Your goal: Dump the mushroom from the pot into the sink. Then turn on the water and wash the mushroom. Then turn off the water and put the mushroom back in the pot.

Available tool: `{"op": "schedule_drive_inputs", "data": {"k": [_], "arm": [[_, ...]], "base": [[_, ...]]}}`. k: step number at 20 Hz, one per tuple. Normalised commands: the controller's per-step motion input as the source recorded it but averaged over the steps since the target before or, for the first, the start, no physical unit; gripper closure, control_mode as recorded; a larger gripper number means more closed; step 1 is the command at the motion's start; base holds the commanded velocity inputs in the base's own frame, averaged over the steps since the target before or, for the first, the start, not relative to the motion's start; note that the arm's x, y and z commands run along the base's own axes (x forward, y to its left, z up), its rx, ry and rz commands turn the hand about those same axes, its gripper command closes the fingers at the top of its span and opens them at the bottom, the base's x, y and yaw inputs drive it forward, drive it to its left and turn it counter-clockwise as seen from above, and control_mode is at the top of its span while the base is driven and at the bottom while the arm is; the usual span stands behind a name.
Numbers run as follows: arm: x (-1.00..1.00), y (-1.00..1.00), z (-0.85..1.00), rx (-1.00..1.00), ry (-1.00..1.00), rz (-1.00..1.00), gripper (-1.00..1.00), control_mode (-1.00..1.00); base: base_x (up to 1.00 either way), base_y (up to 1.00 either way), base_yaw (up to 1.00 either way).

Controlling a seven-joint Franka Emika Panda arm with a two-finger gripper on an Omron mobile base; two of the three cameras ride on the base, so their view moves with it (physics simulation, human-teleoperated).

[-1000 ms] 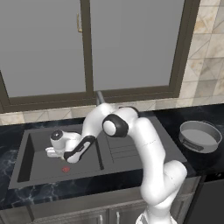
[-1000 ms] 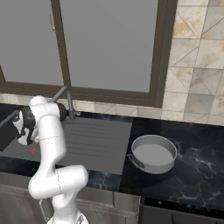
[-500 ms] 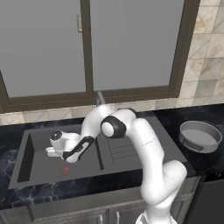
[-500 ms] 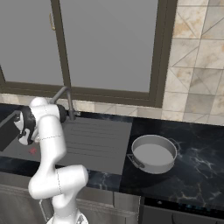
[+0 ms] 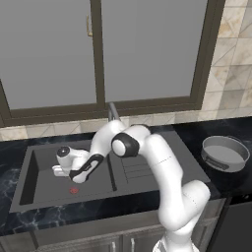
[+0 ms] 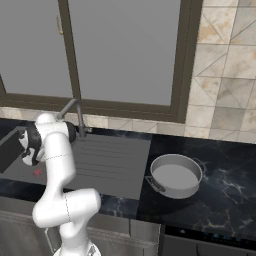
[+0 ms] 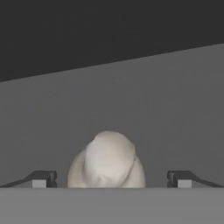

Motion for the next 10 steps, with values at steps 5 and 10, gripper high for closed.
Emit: {"op": "schedule_drive_inputs", "data": {"k": [5,10], "arm": [[0.06,0.0,-0.15,0.0,0.02,-0.01,-1.0,-1.0],[0.0,0.0,-0.08,0.0,0.01,0.0,1.0,-1.0]], "base": [[0.0,0.0,0.0],[0.0,0.0,0.0]]}}
